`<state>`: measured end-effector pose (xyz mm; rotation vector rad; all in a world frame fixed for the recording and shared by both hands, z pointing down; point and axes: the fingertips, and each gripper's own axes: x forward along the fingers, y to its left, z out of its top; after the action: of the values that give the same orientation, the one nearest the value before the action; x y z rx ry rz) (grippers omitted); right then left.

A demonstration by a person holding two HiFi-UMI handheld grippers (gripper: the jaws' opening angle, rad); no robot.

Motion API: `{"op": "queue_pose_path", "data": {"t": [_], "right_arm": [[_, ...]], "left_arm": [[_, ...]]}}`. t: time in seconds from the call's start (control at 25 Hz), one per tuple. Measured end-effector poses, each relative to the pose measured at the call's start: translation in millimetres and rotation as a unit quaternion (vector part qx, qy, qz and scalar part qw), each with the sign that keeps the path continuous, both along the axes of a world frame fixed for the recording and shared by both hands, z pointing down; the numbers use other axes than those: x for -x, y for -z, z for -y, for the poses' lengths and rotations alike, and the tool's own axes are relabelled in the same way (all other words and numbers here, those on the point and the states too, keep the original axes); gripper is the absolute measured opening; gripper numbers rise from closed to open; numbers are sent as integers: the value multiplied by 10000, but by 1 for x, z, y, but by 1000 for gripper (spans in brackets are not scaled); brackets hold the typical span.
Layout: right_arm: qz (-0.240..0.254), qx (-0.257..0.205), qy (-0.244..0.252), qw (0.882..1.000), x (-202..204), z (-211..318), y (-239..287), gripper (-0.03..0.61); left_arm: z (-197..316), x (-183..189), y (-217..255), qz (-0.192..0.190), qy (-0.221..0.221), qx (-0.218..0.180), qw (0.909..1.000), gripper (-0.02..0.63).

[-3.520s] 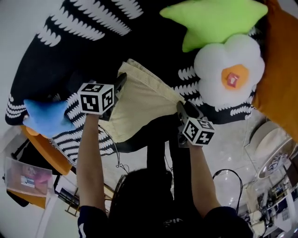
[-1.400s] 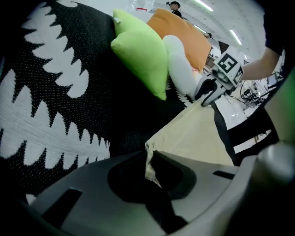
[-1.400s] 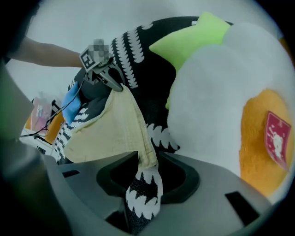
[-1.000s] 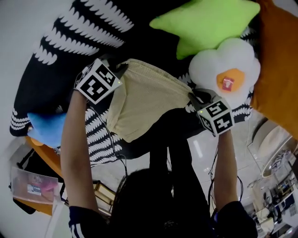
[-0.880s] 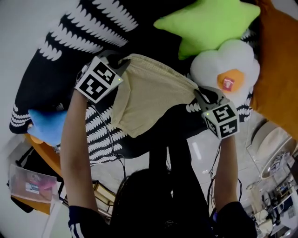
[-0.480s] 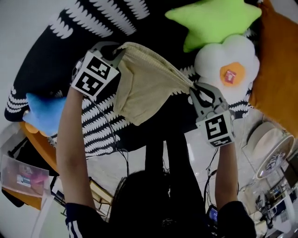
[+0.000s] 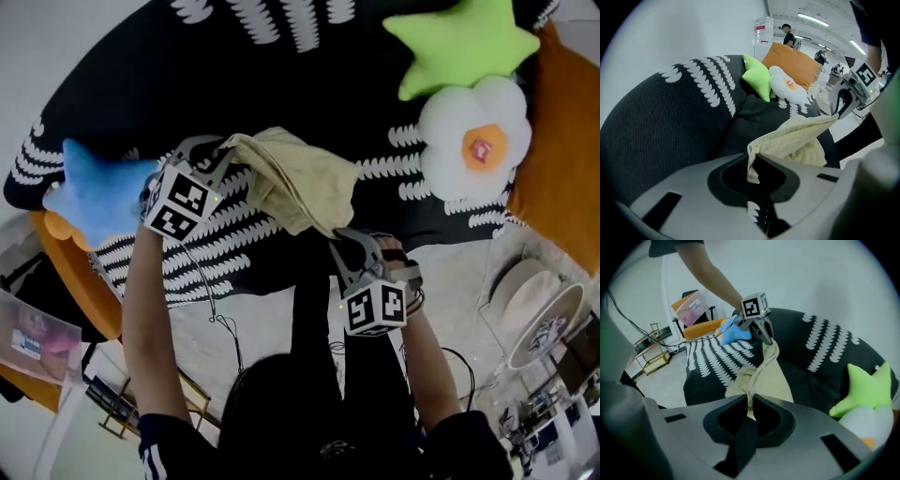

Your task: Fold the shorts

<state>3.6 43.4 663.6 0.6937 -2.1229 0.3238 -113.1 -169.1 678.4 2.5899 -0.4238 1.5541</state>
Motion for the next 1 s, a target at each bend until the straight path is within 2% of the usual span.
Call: {"op": "queue_pose_path", "data": {"t": [0.2, 0.28, 0.36, 0.4, 0.44, 0.52, 0.6, 0.68, 0.8, 0.88, 0.92, 0.96, 1.0], "right_arm": [[-458, 410, 303, 9976, 49, -54, -63, 51], [-694, 585, 370, 9952, 59, -70, -90, 52], [-839, 944, 505, 9907, 68, -86, -117, 74], [-827, 1216, 574, 9875, 73, -94, -128, 100], [-758, 1511, 619, 9837, 77, -102, -136, 147], [-522, 1963, 577, 9775, 83, -113, -140, 280], [-246, 2064, 300, 9777, 86, -112, -130, 298], [4, 1904, -46, 9817, 82, -104, -113, 319], [267, 1599, -318, 9863, 69, -97, -85, 311], [508, 1620, -597, 9837, 58, -98, -73, 305], [697, 1677, -961, 9787, 50, -95, -69, 277], [938, 1758, -1493, 9685, 39, -88, -65, 231], [1218, 1852, -2127, 9516, 25, -77, -62, 218]], "left_arm": [[-56, 54, -51, 407, 163, 161, 9989, 63], [-74, 69, -72, 549, 436, 371, 9969, 87], [-85, 82, -88, 606, 905, 775, 9910, 217], [-90, 87, -93, 593, 1145, 1013, 9865, 288], [-94, 91, -95, 560, 1329, 1237, 9818, 333], [-103, 98, -93, 518, 1472, 1574, 9751, 357], [-106, 107, -87, 567, 1489, 1739, 9718, 359], [-96, 112, -77, 530, 1638, 1752, 9694, 359], [-65, 105, -55, 157, 2113, 1751, 9615, 357], [-44, 91, -44, -122, 2367, 1822, 9543, 354], [-35, 82, -41, -231, 2436, 1852, 9518, 351], [-28, 71, -40, -304, 2465, 1881, 9502, 333], [-22, 60, -40, -338, 2466, 1914, 9494, 305]]}}
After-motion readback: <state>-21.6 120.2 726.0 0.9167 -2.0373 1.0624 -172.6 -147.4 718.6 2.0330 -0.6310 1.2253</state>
